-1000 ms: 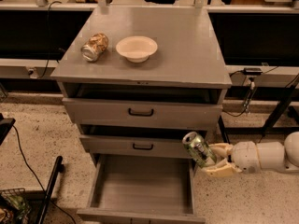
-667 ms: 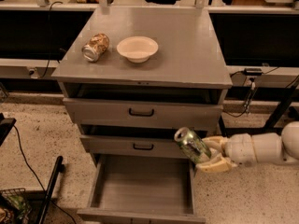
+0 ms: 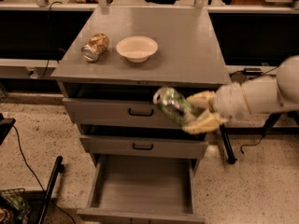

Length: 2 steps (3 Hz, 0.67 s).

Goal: Pick green can from bottom drawer and place on counter

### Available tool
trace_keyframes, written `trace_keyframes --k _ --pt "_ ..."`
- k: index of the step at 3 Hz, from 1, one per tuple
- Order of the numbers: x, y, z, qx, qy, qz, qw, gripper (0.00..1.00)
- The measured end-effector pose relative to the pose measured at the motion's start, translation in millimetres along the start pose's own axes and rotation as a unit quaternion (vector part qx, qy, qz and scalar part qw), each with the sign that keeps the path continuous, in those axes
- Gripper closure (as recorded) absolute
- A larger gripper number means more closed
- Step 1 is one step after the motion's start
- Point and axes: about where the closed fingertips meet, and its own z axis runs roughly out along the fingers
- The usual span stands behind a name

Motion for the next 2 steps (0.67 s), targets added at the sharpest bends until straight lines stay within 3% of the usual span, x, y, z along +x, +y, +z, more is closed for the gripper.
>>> trace_keyframes --k 1,2 --pt "-42 -31 -8 0.007 0.033 0.009 0.9994 1.0" --pt "-75 -71 -20 0.046 0.086 0.022 0.995 1.0"
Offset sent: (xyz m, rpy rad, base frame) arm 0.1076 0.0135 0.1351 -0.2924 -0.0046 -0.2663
